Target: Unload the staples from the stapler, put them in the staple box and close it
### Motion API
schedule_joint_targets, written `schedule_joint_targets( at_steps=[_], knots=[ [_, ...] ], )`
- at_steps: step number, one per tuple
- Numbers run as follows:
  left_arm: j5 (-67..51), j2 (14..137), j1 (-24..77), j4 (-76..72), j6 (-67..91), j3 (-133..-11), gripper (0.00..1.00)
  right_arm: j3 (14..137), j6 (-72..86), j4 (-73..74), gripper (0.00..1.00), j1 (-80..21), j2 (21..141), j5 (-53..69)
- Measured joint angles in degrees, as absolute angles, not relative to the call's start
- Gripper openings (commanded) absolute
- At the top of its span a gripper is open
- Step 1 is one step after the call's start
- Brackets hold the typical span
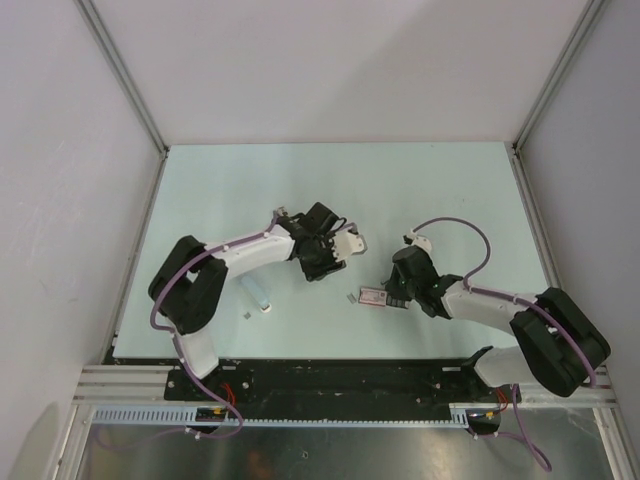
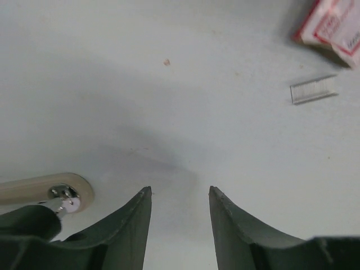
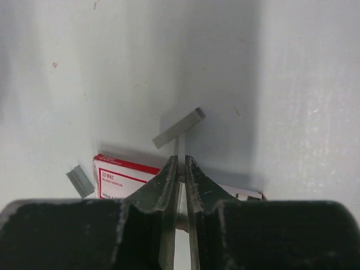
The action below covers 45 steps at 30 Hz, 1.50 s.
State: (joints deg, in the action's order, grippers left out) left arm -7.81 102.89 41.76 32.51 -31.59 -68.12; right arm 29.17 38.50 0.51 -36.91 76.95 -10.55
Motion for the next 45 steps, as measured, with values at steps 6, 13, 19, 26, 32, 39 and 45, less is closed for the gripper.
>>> schedule_joint_targets(
  at_steps=[6, 13, 19, 26, 32, 39, 45],
  knots=[
    [-10.8, 102.2, 41.5, 32.6, -30.9, -71.5, 0.55, 29.2, 40.2, 0.7, 0.15, -38.9, 76.8, -10.4],
    [-16.4, 105.6, 41.7, 33.6, -27.8, -81.1, 0.64, 29.4, 40.0, 5.1, 0.22, -33.7, 69.6, -9.2],
    [-20.2, 113.5, 43.2, 34.1, -23.7, -90.2, 0.68, 30.8, 38.3, 9.6, 0.27, -24.5, 55.5, -7.5],
    [-22.4, 122.9, 47.9, 36.4, -20.9, -97.1, 0.69, 31.6, 36.9, 13.4, 0.28, -18.9, 50.9, -5.1],
    [-23.4, 127.9, 50.4, 38.1, -19.4, -100.9, 0.71, 31.6, 35.7, 16.1, 0.29, -18.1, 50.8, -4.3],
    [-23.6, 129.9, 50.3, 38.7, -18.6, -104.7, 0.68, 31.6, 35.0, 16.2, 0.27, -17.3, 50.7, -3.9],
    [-23.1, 131.3, 50.4, 38.7, -18.2, -106.7, 0.59, 31.6, 34.7, 16.3, 0.24, -16.7, 49.7, -3.6]
  ],
)
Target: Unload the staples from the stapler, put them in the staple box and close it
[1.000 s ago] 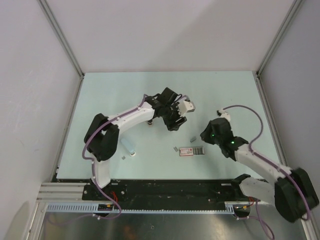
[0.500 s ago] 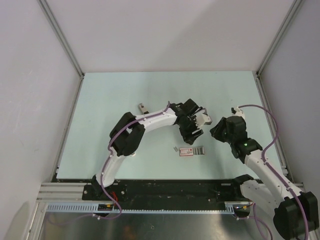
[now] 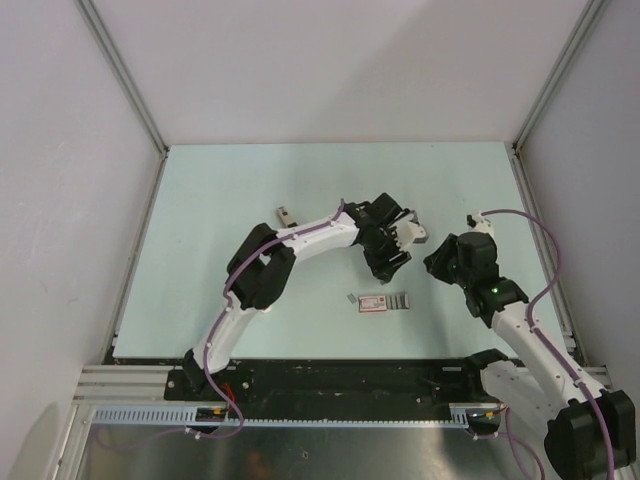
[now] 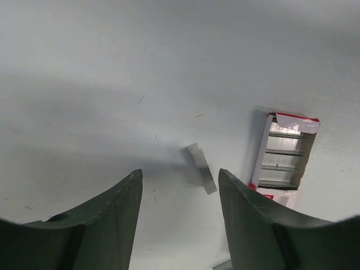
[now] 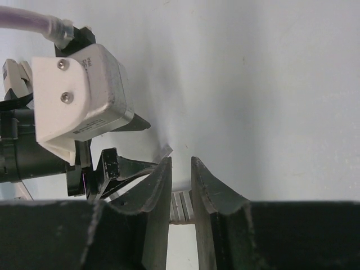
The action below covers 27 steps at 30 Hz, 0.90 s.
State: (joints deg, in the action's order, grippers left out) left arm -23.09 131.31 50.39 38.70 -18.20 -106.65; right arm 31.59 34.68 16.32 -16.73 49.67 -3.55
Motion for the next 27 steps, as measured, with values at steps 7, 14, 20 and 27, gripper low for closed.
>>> schedule_joint_targets(
  at_steps=[7, 14, 20, 27],
  knots=[
    [-21.7, 132.0, 51.5, 38.6, -18.4, -106.7, 0.49, 31.5, 34.5, 16.8, 0.22, -15.2, 48.2, -3.3],
    [-20.3, 132.8, 52.8, 38.6, -18.5, -107.8, 0.39, 31.3, 34.4, 17.7, 0.2, -14.0, 46.8, -2.5],
    [-19.6, 133.0, 52.9, 38.3, -18.5, -108.0, 0.39, 30.8, 34.2, 18.3, 0.2, -13.3, 46.6, -2.1],
    [-19.5, 132.1, 53.1, 37.1, -18.8, -106.1, 0.4, 30.8, 33.9, 18.3, 0.19, -12.8, 46.6, -1.7]
  ],
)
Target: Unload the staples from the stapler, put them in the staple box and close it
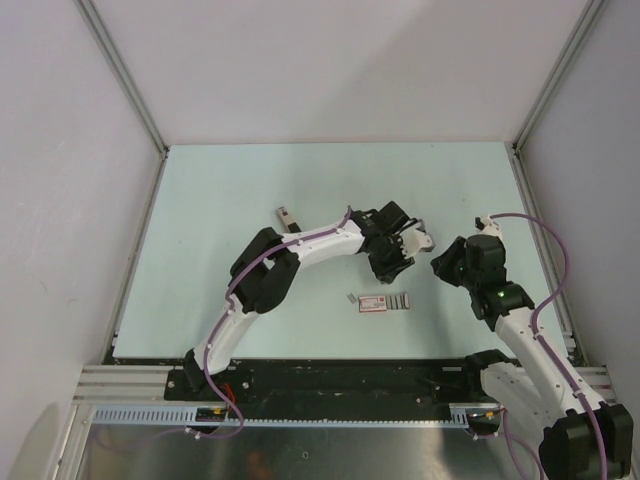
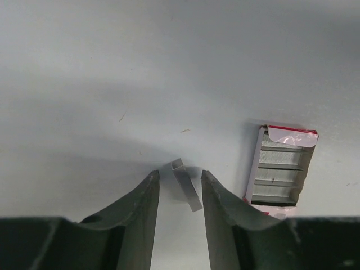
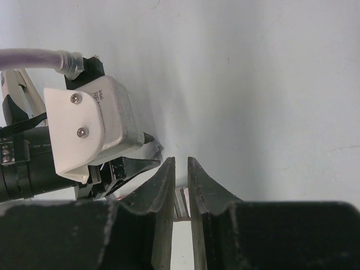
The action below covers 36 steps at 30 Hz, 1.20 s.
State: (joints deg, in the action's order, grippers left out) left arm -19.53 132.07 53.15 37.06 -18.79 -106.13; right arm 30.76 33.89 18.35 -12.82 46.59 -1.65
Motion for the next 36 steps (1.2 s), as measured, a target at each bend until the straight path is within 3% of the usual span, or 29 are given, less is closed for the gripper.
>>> schedule_joint_targets(
  at_steps=[4, 18, 24, 31, 36],
  knots=[
    [-19.1, 131.2, 53.1, 36.5, -19.6, -104.7, 0.35, 30.7, 33.8, 18.3, 0.19, -12.7, 46.6, -1.4],
    [-18.7, 128.1, 53.1, 35.1, -21.1, -99.4, 0.37, 30.0, 33.8, 18.3, 0.18, -12.5, 46.6, -1.0],
    [-18.2, 127.5, 53.1, 35.2, -22.1, -98.5, 0.22, 30.0, 33.8, 18.3, 0.18, -12.5, 46.6, -1.0],
    [-17.7, 127.5, 53.1, 35.4, -22.6, -98.7, 0.19, 30.0, 33.8, 18.3, 0.18, -12.4, 46.6, -1.0],
    [-17.8, 127.5, 53.1, 35.7, -22.6, -98.7, 0.03, 30.0, 33.8, 18.3, 0.17, -12.3, 46.6, -1.0]
  ],
)
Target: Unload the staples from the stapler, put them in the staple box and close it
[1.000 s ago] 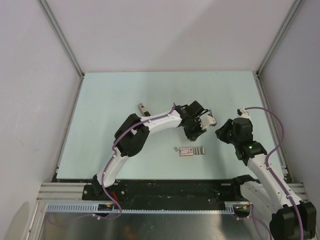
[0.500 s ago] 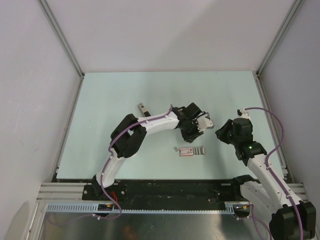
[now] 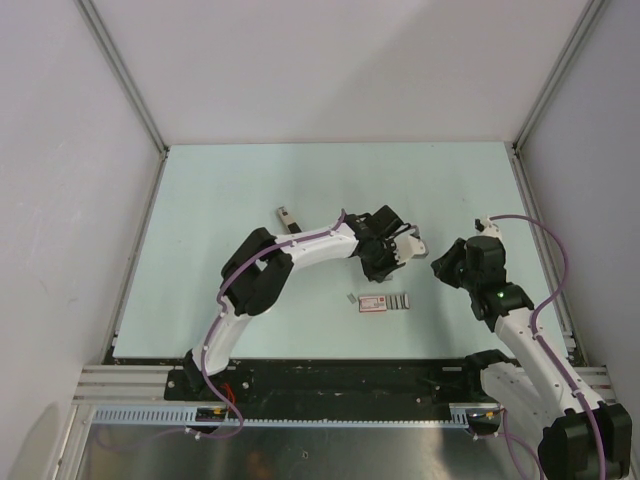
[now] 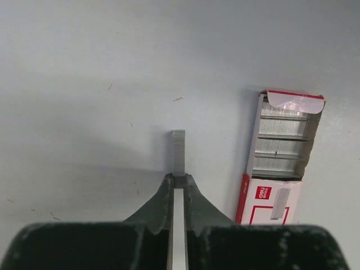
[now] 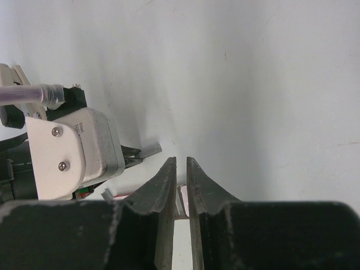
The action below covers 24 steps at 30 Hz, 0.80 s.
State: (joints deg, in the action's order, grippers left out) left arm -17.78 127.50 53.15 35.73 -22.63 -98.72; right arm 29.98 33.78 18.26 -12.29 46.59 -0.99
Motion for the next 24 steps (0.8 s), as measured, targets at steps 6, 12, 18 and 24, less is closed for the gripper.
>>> schedule_joint_targets(
  at_steps=[6, 12, 18, 24],
  knots=[
    [-17.1, 127.3, 53.3, 35.9, -24.4, -98.6, 0.0, 30.0, 33.8, 18.2, 0.17, -12.1, 46.5, -0.3],
    [-10.8, 122.0, 53.1, 38.8, -31.2, -93.9, 0.0, 30.0, 33.6, 18.1, 0.18, -9.9, 46.0, 2.8],
    [-5.5, 109.6, 52.5, 40.2, -38.5, -91.6, 0.0, 31.4, 33.6, 18.2, 0.19, -7.1, 46.1, 7.4],
    [-4.6, 98.1, 52.4, 38.9, -42.4, -89.6, 0.0, 33.4, 33.6, 16.6, 0.33, -6.2, 46.8, 14.3]
  ],
)
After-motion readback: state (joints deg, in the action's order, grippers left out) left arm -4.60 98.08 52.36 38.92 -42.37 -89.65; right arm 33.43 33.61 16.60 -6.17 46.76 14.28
